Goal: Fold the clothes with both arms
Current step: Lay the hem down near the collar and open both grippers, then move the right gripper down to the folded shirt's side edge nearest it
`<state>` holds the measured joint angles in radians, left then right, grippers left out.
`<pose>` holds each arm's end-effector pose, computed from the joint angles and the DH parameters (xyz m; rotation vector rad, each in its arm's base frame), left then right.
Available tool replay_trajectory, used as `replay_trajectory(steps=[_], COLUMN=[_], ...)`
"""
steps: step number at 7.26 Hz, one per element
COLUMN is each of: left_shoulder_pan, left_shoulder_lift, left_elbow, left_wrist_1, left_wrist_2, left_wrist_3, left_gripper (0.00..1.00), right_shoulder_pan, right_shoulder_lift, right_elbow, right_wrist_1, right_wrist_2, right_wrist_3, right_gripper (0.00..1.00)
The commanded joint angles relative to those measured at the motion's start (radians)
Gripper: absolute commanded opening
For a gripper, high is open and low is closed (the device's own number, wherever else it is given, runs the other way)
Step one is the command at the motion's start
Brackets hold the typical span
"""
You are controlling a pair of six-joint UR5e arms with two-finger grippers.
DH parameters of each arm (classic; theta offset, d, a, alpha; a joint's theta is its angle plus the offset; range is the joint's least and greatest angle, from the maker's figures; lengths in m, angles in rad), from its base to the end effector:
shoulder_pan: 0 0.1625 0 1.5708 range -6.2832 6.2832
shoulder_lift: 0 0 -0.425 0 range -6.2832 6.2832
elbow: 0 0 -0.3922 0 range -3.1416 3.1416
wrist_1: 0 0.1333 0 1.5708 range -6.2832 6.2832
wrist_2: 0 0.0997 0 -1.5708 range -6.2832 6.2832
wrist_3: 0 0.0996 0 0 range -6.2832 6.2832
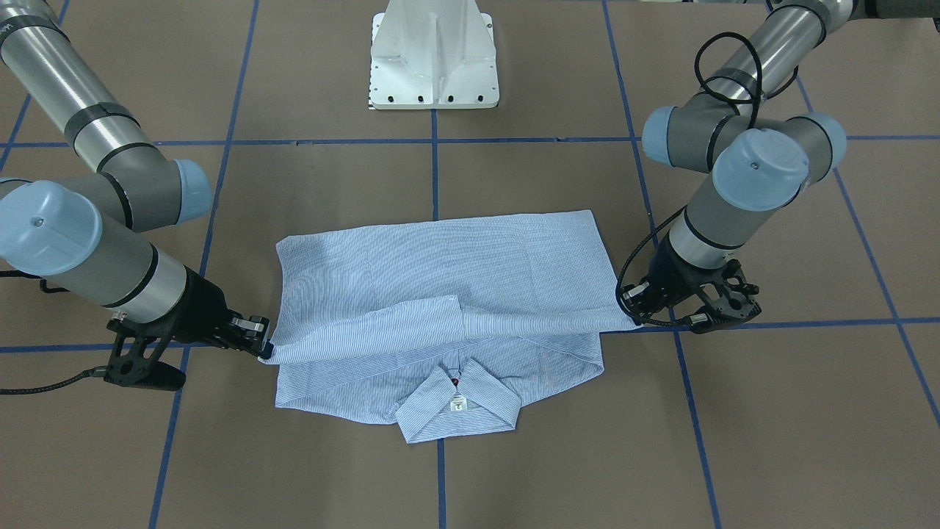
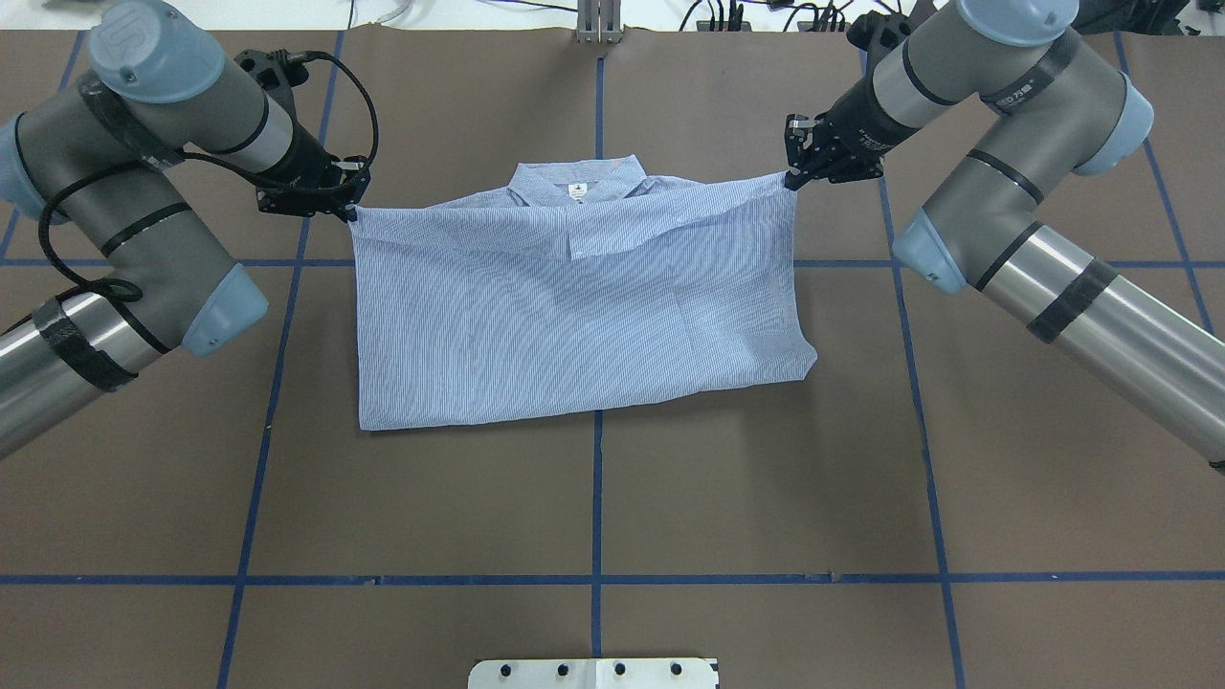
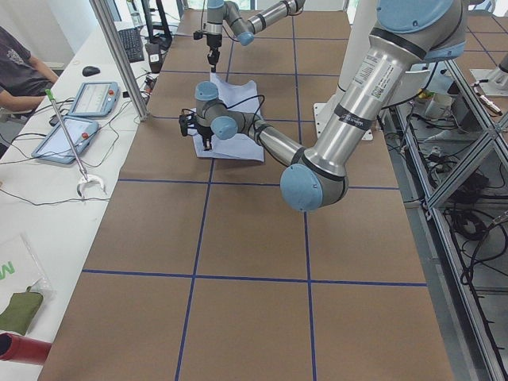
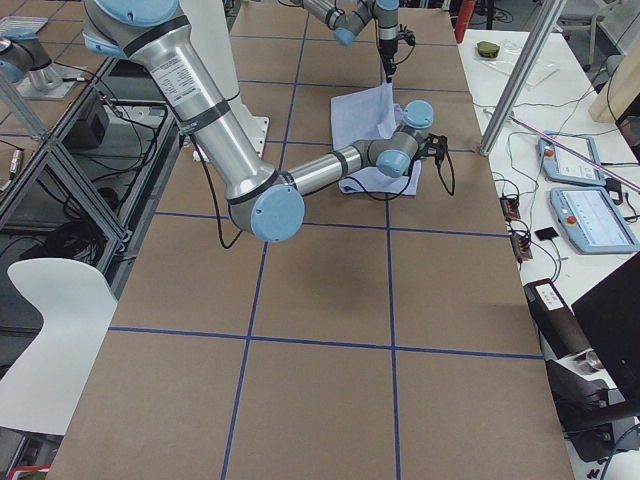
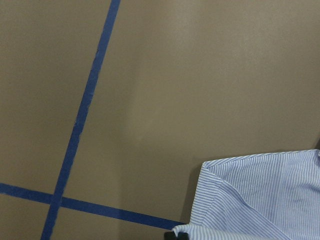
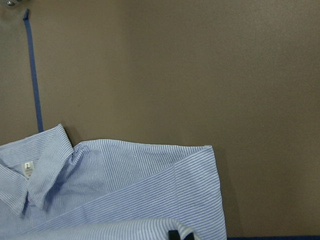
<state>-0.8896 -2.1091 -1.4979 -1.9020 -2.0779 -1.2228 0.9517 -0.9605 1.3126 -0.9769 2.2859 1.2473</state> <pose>0.3750 -0.5975 0.3410 0.0613 0.9150 -0.3014 -0.3688 -0.6348 0.3386 0.0078 -1.1160 0.2239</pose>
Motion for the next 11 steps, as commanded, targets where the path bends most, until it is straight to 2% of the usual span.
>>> replay_trajectory(steps=[1, 2, 3, 4, 5, 7, 9, 11], left_shoulder_pan=[0.000, 0.000, 0.000, 0.000, 0.000, -0.008, -0.011, -0.011], left_shoulder_lift=[-0.008, -0.011, -0.011, -0.011, -0.011, -0.012, 0.000, 0.003], left_elbow=[-0.001, -0.001, -0.001, -0.001, -0.001, -0.011, -0.091, -0.108], left_wrist_1=[0.000, 0.000, 0.000, 0.001, 0.003, 0.004, 0.017, 0.017], left_wrist_2=[0.001, 0.001, 0.001, 0.001, 0.001, -0.001, -0.001, 0.001], left_wrist_3=[-0.007, -0.010, -0.011, -0.011, -0.011, -0.011, -0.014, -0.049], left_gripper=[0.00, 0.18, 0.50, 0.85, 0.98, 0.99, 0.99, 0.99], right_shoulder_pan=[-0.001, -0.002, -0.001, -0.002, -0.001, -0.004, -0.077, -0.166], right_shoulder_lift=[0.003, 0.005, 0.002, 0.000, -0.006, -0.021, -0.133, -0.261], right_elbow=[0.004, 0.007, 0.005, 0.004, 0.002, 0.013, 0.156, 0.279], right_wrist_1=[0.003, 0.001, 0.001, 0.001, 0.001, 0.004, 0.003, 0.001], right_wrist_2=[0.001, 0.001, 0.001, 0.000, 0.001, 0.009, -0.020, -0.060], right_wrist_3=[0.000, 0.003, 0.009, 0.003, -0.003, -0.002, 0.017, 0.018], right_gripper=[0.00, 0.00, 0.42, 0.95, 1.00, 1.00, 1.00, 1.00])
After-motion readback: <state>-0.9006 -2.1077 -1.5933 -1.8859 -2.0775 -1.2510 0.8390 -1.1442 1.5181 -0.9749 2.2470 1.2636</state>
